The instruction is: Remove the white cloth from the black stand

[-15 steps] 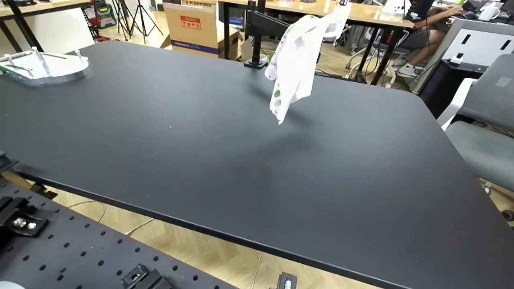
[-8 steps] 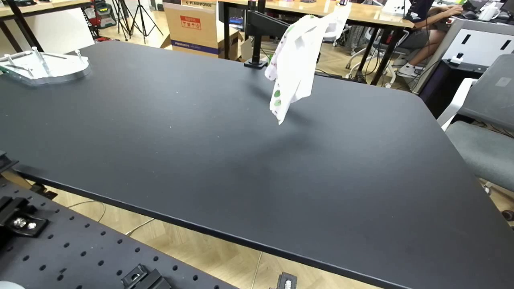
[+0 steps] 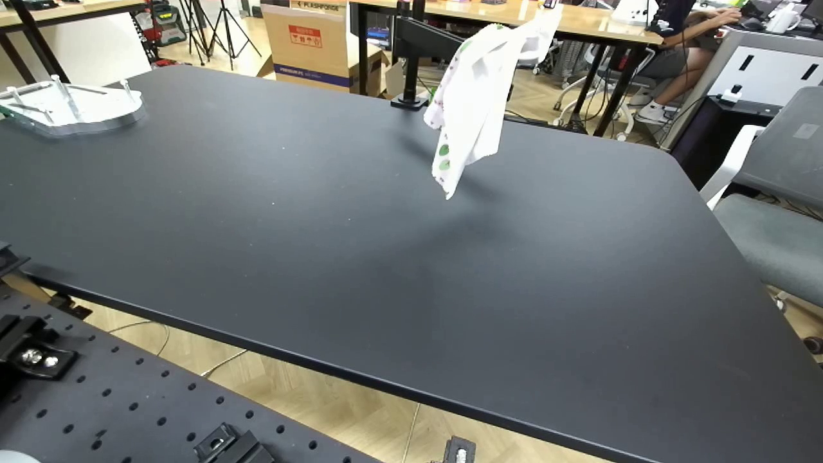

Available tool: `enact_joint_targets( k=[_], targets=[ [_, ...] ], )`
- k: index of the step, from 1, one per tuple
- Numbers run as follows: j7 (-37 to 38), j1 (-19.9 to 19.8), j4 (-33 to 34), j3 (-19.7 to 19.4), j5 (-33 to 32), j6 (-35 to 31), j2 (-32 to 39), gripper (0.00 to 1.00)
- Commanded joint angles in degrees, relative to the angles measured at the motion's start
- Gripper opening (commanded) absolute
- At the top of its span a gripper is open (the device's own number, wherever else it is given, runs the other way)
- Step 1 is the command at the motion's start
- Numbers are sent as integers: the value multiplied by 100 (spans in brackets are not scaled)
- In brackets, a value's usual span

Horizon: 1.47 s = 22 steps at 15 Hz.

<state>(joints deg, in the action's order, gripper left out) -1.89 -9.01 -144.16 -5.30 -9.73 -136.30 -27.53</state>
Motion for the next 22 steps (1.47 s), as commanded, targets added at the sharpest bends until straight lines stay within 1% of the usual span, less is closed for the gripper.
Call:
enact_joint_targets(
  k=[1,2,3,5,7,12,15,19,22],
  targets=[
    [279,-199,-141,86,-320,-849,31,100],
    [29,-87,-55,13,-164,-551,75,100],
    [49,-118,-86,20,-173,-712,90,100],
    [66,-181,-62,30,-239,-820,173,100],
    [40,-240,2,-55,-234,-851,362,100],
    [-242,-357,74,-509,-52,-969,827,100],
    [-382,-405,152,-712,-13,-1102,1130,100],
    [-706,-301,336,-848,219,-1207,1497,100],
    [-1018,-188,539,-839,523,-1213,1759,100]
  ],
)
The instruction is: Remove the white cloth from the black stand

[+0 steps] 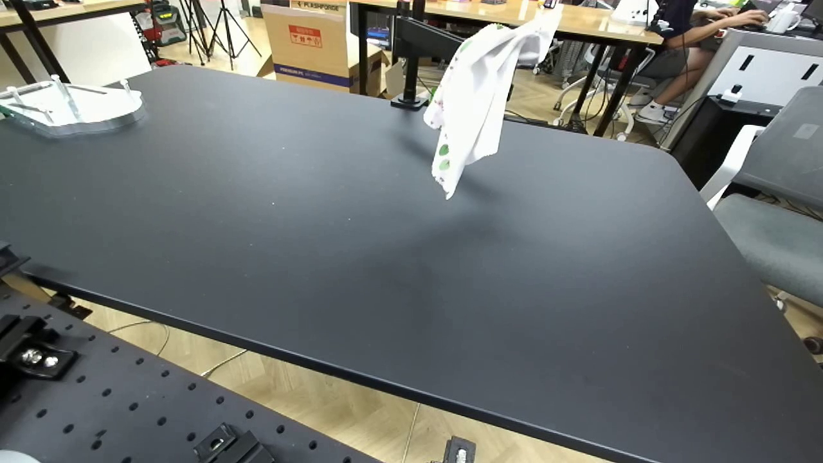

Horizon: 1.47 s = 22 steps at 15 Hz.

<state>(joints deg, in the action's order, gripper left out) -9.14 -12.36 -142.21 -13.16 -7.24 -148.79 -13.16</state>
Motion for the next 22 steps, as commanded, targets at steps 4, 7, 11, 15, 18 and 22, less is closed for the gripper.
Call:
enact_joint_targets(
  k=[4,7,11,15,18,22],
  targets=[
    [-733,276,635,-52,741,80,693,100],
    [-980,302,788,-18,975,114,935,73],
    [-1165,266,900,27,1133,180,1136,45],
    [-1272,242,936,55,1211,270,1171,16],
    [-1271,274,892,110,1162,367,1024,0],
    [-1232,404,790,299,1059,610,685,0]
  ],
)
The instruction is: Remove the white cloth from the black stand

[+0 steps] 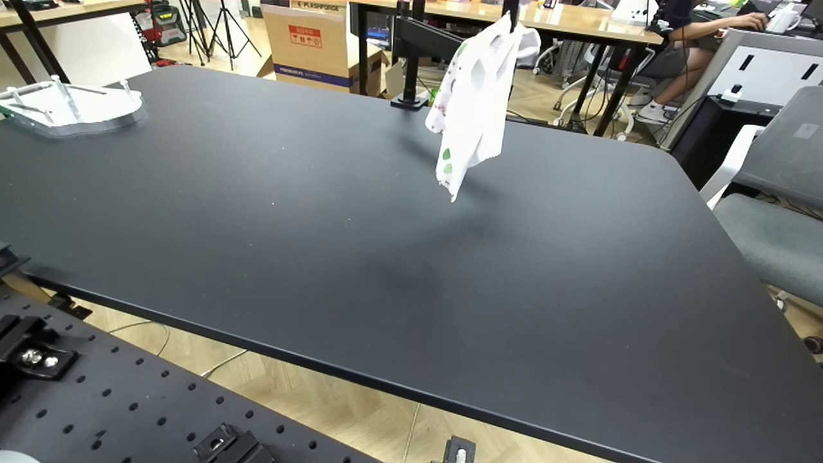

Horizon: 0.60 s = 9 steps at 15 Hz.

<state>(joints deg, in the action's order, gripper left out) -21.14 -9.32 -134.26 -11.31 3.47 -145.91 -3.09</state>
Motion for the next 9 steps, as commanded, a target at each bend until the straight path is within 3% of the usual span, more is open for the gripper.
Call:
enact_joint_targets(
  k=[1,9],
  targets=[
    [-71,153,-32,171,-3,419,-416,0],
    [-337,924,-250,681,156,959,-824,0]
  ],
)
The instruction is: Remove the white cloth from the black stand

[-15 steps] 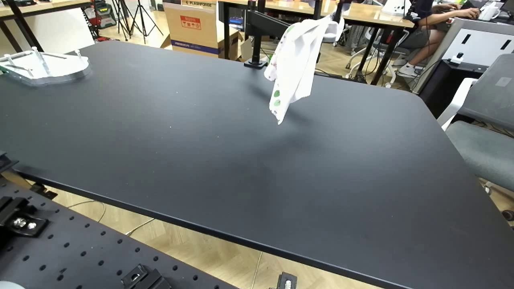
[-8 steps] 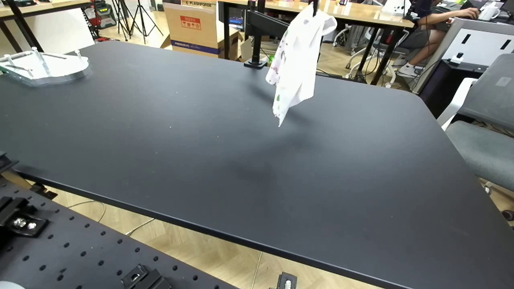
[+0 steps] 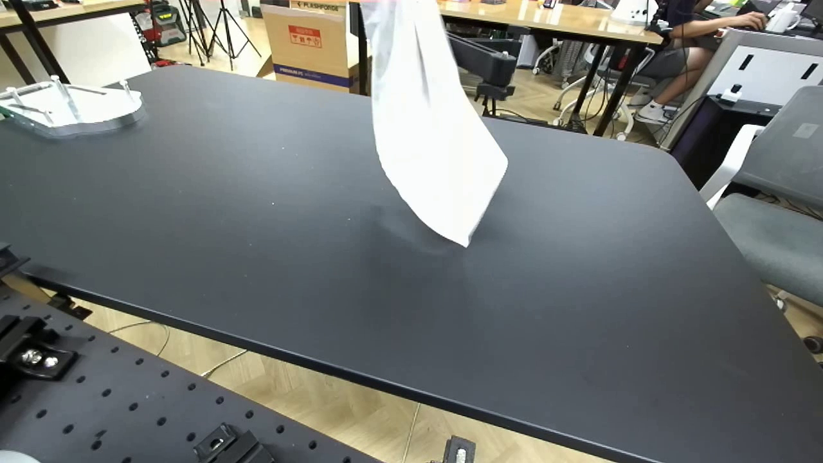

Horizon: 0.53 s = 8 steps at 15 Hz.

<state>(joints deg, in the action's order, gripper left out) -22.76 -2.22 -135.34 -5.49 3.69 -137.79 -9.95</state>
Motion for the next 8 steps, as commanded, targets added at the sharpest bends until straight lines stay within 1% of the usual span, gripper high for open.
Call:
enact_joint_targets(
  k=[1,4,8],
  targets=[
    [-182,284,-169,145,121,172,-97,0],
    [-261,405,-271,214,103,141,78,0],
    [-500,404,-330,218,65,186,322,0]
  ],
)
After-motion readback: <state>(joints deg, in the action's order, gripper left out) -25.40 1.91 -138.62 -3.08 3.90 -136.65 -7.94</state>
